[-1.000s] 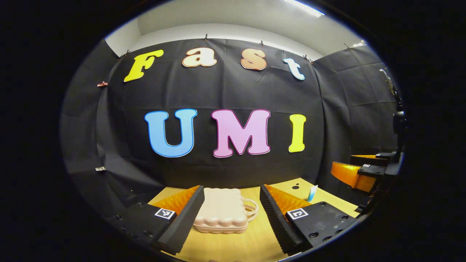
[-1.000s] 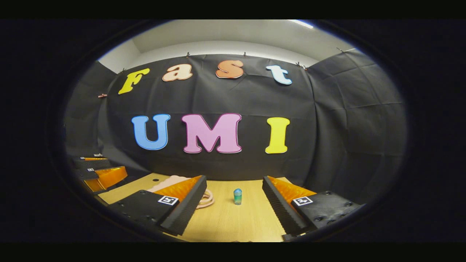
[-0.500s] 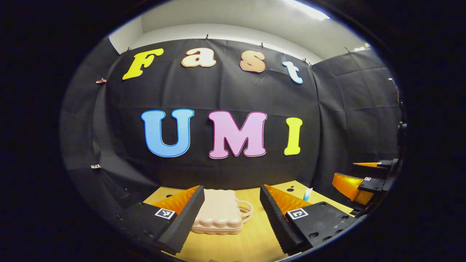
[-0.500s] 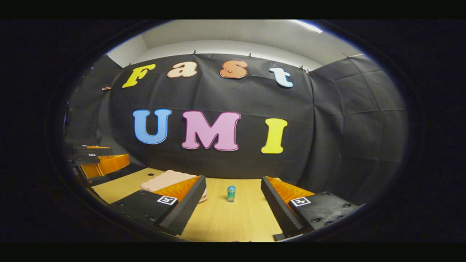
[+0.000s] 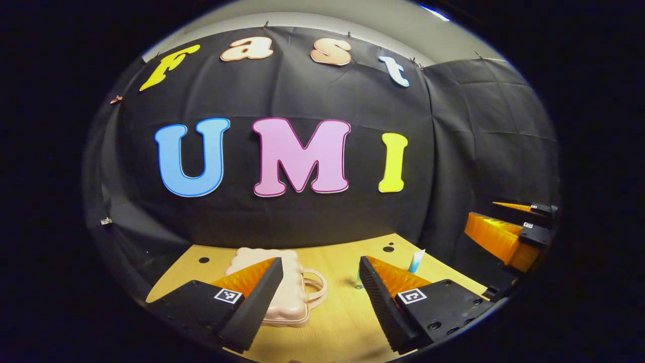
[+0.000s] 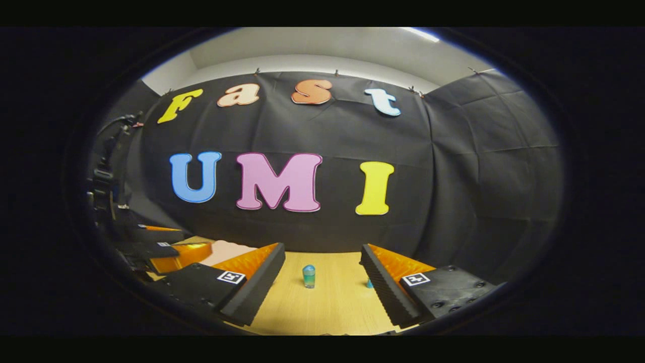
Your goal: First open the suitcase, pack the skin care products into it, and then close the suitcase.
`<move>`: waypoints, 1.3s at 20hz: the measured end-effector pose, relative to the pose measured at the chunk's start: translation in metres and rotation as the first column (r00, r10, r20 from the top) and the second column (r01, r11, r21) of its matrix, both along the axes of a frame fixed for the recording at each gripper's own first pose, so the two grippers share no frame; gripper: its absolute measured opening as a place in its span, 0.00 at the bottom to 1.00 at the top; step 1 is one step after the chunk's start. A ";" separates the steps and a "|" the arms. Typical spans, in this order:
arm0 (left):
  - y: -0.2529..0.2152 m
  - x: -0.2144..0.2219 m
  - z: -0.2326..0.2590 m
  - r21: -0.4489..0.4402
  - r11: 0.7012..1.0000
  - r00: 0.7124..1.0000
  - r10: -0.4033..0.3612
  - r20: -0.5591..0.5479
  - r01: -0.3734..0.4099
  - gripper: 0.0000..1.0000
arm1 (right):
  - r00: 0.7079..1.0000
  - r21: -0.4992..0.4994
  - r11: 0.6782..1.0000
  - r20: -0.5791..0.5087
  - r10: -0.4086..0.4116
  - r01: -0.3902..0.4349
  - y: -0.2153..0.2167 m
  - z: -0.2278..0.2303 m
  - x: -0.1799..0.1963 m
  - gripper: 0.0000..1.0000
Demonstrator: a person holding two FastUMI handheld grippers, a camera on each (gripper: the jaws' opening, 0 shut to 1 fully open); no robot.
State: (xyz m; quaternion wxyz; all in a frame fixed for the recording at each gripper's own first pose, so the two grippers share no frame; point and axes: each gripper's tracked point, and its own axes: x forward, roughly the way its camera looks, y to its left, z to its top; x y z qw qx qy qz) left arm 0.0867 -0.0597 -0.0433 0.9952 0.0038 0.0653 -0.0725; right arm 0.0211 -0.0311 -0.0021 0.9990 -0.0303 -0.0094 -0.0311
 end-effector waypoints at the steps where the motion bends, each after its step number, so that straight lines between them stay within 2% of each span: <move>1: -0.006 0.018 -0.012 0.000 1.000 1.000 0.005 -0.030 -0.005 0.96 | 1.000 0.004 1.000 -0.008 0.004 -0.004 -0.005 -0.002 0.007 0.96; 3: -0.017 0.050 -0.036 0.002 1.000 0.995 0.004 -0.097 -0.004 0.96 | 0.999 0.033 0.999 -0.043 0.008 -0.006 -0.016 -0.012 0.020 0.96; 5: -0.036 0.077 -0.061 0.002 0.999 0.988 -0.036 -0.149 0.037 0.96 | 0.997 0.062 0.998 -0.070 0.019 -0.014 -0.019 -0.024 0.030 0.97; 8: -0.050 0.119 -0.105 0.024 0.999 0.972 -0.040 -0.231 0.047 0.96 | 0.988 0.102 0.994 -0.144 0.064 -0.050 -0.015 -0.054 0.042 0.97; 9: -0.053 0.129 -0.119 0.023 0.999 0.962 -0.036 -0.270 0.044 0.96 | 0.985 0.089 0.994 -0.158 0.077 -0.063 -0.016 -0.059 0.045 0.97; 11: -0.055 0.154 -0.142 0.016 0.999 0.949 -0.030 -0.312 0.037 0.96 | 0.990 0.007 0.997 -0.117 0.079 -0.079 -0.025 -0.053 0.054 0.97; 13: -0.050 0.174 -0.165 0.046 0.999 0.936 0.005 -0.352 0.012 0.96 | 0.993 -0.054 0.995 -0.091 0.080 -0.085 -0.034 -0.051 0.068 0.97; 15: -0.044 0.189 -0.188 0.083 0.996 0.918 0.049 -0.393 -0.017 0.96 | 0.991 -0.052 0.996 -0.114 0.066 -0.072 -0.046 -0.061 0.080 0.98; 16: -0.039 0.194 -0.199 0.116 0.993 0.905 0.082 -0.418 -0.036 0.92 | 0.990 -0.030 0.998 -0.133 0.053 -0.058 -0.051 -0.068 0.084 0.97; 17: -0.035 0.198 -0.211 0.163 0.985 0.885 0.124 -0.449 -0.055 0.96 | 0.989 -0.023 0.999 -0.143 0.041 -0.045 -0.055 -0.074 0.088 0.97; 20: -0.032 0.204 -0.244 0.265 0.962 0.821 0.207 -0.531 -0.071 0.93 | 0.988 -0.024 0.999 -0.151 0.023 -0.027 -0.064 -0.081 0.101 0.97; 21: -0.033 0.208 -0.251 0.272 0.959 0.813 0.221 -0.539 -0.080 0.90 | 0.988 -0.020 0.999 -0.155 0.027 -0.030 -0.065 -0.083 0.104 0.97; 22: -0.032 0.211 -0.257 0.275 0.957 0.802 0.237 -0.548 -0.095 0.74 | 0.986 -0.014 0.999 -0.162 0.032 -0.035 -0.066 -0.086 0.107 0.97; 23: -0.031 0.210 -0.260 0.267 0.958 0.789 0.247 -0.562 -0.109 0.69 | 0.985 -0.005 0.999 -0.169 0.040 -0.041 -0.066 -0.088 0.109 0.97; 24: -0.028 0.212 -0.263 0.265 0.956 0.783 0.261 -0.564 -0.127 0.58 | 0.984 0.002 0.999 -0.171 0.045 -0.046 -0.066 -0.089 0.112 0.97; 25: -0.023 0.214 -0.263 0.262 0.954 0.782 0.275 -0.560 -0.147 0.54 | 0.984 0.005 0.999 -0.173 0.048 -0.048 -0.067 -0.090 0.114 0.97; 26: -0.019 0.214 -0.263 0.249 0.953 0.777 0.286 -0.561 -0.171 0.42 | 0.984 0.006 0.999 -0.173 0.051 -0.050 -0.068 -0.092 0.115 0.97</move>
